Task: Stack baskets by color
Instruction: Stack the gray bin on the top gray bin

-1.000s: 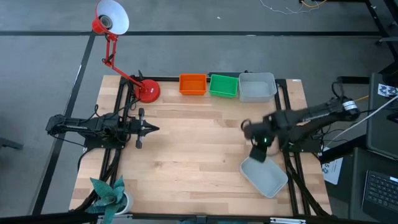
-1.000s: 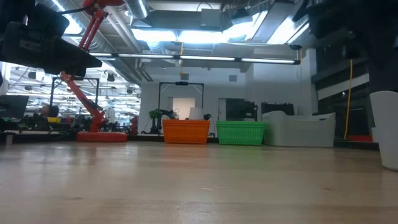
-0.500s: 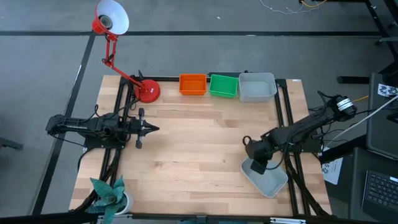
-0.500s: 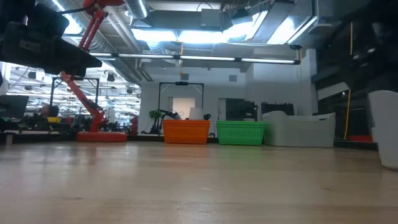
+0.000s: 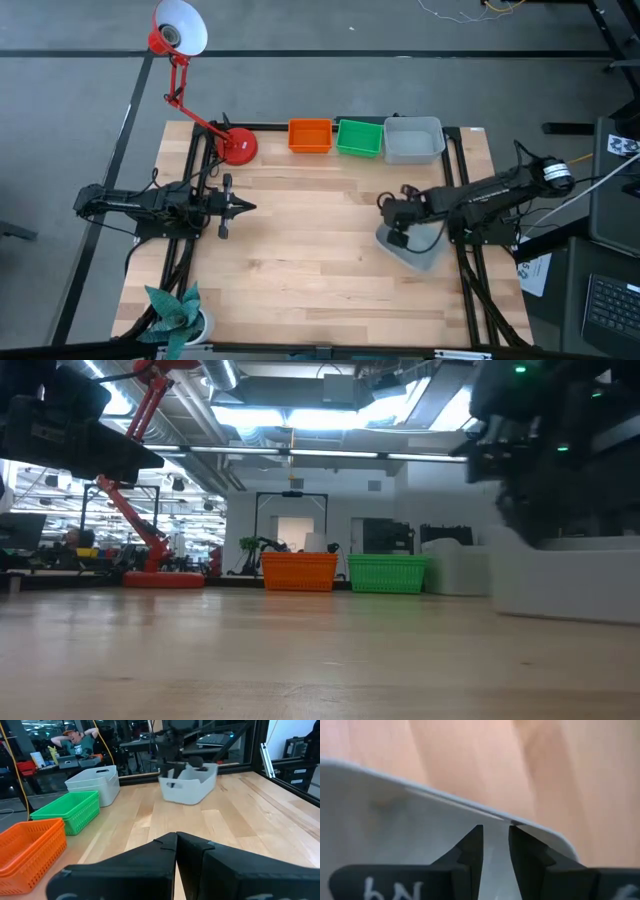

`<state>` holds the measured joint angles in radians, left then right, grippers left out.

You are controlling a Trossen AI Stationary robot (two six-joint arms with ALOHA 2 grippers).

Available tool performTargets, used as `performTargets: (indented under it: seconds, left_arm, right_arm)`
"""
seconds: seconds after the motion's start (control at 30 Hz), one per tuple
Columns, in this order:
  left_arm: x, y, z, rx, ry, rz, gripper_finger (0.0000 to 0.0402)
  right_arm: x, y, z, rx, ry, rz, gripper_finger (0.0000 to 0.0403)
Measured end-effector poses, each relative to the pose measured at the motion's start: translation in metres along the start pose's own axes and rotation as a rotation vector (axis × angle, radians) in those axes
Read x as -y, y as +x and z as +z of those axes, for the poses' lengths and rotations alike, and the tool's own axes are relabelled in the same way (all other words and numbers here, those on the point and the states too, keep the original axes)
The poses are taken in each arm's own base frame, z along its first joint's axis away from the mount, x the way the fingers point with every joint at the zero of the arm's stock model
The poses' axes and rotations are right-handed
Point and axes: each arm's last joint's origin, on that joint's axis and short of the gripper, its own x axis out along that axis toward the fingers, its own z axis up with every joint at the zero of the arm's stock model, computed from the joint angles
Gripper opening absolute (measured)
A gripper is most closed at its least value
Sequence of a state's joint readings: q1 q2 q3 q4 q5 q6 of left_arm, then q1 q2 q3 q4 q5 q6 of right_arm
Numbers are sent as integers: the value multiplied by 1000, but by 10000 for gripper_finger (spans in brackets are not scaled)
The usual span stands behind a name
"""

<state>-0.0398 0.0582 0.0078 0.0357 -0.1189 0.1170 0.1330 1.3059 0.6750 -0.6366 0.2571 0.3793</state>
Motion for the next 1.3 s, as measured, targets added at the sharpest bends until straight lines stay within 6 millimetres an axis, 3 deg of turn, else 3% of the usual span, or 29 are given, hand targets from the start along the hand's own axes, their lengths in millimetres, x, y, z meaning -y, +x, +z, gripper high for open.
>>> performTargets:
  seconds: [0.2,0.37,0.57,0.73,1.0,1.3]
  left_arm:
    - [0,0,0,0,0,1,0]
    - [0,0,0,1,11,1,0]
    - [0,0,0,1,22,1,0]
    - [0,0,0,1,23,1,0]
    - [0,0,0,1,23,0,0]
    - [0,0,0,2,23,1,0]
  right_arm:
    - [12,11,34,227,-63,80,94]
    - [11,16,44,267,-114,208,94]
    - [15,-3,52,154,-57,127,94]
    - [13,-26,66,158,-135,32,94]
    - [19,-21,47,-10,-246,-51,94]
    - [26,-11,38,-51,-252,-74,94]
